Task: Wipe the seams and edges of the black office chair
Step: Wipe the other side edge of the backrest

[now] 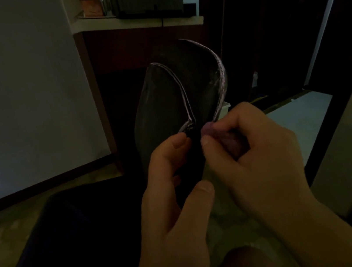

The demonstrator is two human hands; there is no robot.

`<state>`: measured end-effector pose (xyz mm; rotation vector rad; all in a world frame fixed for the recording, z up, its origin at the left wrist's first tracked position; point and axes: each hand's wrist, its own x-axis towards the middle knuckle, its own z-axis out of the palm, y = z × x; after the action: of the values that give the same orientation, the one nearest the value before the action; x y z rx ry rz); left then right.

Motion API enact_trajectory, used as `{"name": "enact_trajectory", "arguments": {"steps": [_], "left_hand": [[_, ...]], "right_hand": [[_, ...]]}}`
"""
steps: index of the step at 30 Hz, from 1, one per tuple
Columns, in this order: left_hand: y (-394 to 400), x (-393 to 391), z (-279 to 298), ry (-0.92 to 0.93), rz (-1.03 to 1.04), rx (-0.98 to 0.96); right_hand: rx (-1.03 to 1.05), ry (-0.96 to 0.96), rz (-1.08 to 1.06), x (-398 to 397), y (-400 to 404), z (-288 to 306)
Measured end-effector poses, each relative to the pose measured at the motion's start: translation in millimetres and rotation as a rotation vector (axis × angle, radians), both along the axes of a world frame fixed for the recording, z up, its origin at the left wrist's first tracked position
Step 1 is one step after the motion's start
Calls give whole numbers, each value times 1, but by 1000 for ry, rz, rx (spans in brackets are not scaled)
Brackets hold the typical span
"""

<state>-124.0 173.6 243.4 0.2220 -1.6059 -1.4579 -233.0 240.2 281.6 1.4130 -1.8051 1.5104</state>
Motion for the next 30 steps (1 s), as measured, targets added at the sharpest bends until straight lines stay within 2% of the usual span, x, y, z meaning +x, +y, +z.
{"name": "enact_trajectory", "arguments": {"steps": [5,10,14,18,21,27,30], "left_hand": [[9,2,-1,8,5,-4],[10,0,6,-14,66,-75],[4,-1,17,-74,94,-94],[1,-3,24,-59,121,-135],[1,-3,29,-73,158,-192],[3,-6,34,-74,117,-203],[3,-7,34,-100,117,-207]], "right_hand": [[-15,-37,-120,-12,1,-4],[7,55,1,-5,3,4],[17,33,-137,-19,3,9],[15,90,-24,-8,4,16],[38,45,-37,-12,4,18],[1,87,-21,-9,4,23],[24,63,-151,-25,8,22]]}}
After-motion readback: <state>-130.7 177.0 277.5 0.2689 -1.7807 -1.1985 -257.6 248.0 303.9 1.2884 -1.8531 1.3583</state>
